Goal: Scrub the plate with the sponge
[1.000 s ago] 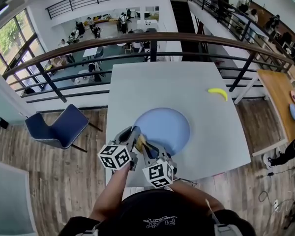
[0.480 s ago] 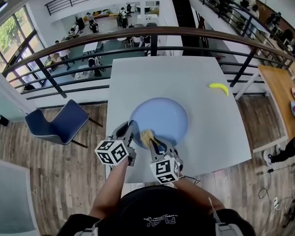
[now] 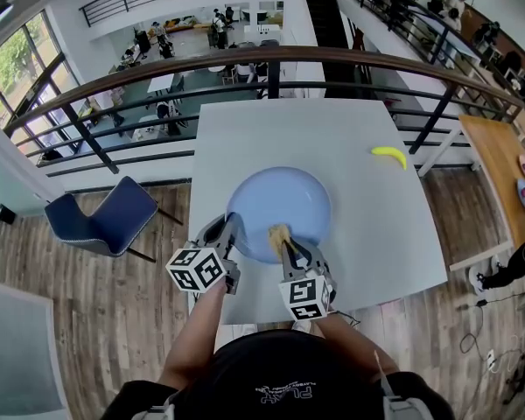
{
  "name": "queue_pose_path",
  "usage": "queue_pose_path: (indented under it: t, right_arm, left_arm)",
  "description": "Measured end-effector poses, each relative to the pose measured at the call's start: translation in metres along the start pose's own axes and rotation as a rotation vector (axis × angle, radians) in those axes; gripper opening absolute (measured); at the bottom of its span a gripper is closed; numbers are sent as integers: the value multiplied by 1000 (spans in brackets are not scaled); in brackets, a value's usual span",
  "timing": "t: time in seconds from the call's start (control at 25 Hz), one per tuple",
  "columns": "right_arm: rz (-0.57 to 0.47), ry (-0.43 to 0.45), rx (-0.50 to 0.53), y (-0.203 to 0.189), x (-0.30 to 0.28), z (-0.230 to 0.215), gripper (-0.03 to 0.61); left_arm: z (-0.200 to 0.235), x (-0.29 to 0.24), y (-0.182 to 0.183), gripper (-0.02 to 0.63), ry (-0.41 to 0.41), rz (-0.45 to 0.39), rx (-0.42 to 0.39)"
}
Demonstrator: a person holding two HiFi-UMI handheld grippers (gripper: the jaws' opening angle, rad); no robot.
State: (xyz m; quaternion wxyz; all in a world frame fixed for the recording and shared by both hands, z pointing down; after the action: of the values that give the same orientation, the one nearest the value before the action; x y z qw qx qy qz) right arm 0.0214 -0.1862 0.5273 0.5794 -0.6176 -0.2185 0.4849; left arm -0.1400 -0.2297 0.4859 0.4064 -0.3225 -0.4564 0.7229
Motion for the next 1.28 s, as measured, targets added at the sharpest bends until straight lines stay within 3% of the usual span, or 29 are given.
queue_pose_path:
  t: [1.0,1.28]
  right_arm:
    - [-18,-215,-48,0,13,-82,41]
    - [-49,-183,-57,4,20,-78,41]
  left_arm:
    - [-17,5,-7,37,-39,28,-18]
    - [-6,5,-27,35,2,74,60]
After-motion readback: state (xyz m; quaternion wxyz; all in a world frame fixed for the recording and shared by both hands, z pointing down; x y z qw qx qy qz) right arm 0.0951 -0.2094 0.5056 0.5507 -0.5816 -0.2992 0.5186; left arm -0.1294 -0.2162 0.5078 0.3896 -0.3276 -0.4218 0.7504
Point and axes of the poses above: the fingertips, and each gripper's own axes: x backward along the fingers, z to its left, y out of its top, the point moved 3 cm from there along x, backward along the fingers, and after that the axes turned 7 degrees about -x, right-handed, at the moved point
